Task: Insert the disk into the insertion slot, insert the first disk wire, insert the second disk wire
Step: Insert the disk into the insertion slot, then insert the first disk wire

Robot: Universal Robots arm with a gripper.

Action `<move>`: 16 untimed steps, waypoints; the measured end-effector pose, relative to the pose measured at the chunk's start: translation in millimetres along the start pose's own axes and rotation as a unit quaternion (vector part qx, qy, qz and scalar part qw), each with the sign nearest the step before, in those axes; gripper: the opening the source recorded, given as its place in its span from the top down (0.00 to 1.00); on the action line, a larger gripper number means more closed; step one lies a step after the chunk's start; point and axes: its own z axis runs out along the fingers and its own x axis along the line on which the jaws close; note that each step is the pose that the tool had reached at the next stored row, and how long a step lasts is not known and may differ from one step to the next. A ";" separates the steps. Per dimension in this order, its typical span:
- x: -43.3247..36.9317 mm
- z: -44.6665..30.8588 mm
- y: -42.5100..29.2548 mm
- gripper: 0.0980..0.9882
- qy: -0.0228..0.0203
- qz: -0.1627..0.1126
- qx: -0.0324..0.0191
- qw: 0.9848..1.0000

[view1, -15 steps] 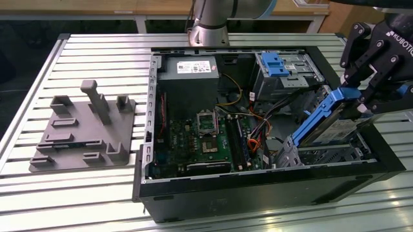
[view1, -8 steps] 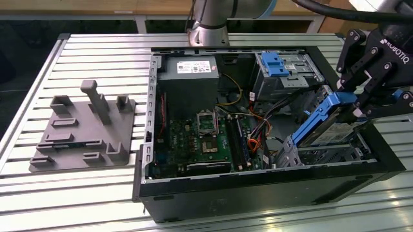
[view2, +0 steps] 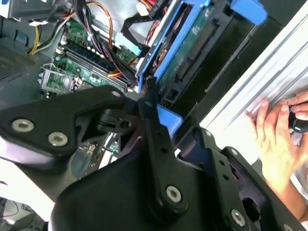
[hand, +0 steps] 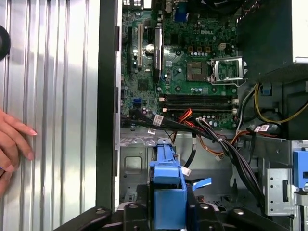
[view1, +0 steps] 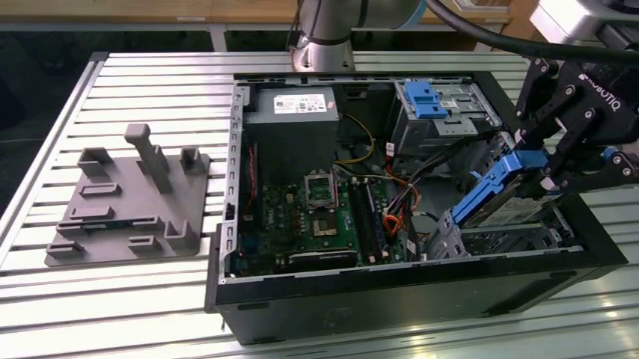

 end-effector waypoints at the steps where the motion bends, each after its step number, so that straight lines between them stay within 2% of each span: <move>1: 0.0 0.7 0.0 0.63 0.000 0.000 0.000 1.000; 2: 0.1 1.1 -0.1 0.56 0.001 0.000 0.000 1.000; 3: 0.1 1.3 -0.1 0.56 0.001 0.000 0.000 1.000; 4: 0.1 1.4 -0.1 0.49 0.002 0.000 0.000 1.000; 5: 0.1 1.4 -0.1 0.49 0.002 0.000 0.000 1.000; 6: 0.1 1.4 -0.1 0.42 0.002 0.000 0.000 1.000; 16: 0.1 1.4 -0.1 0.42 0.002 0.000 0.000 1.000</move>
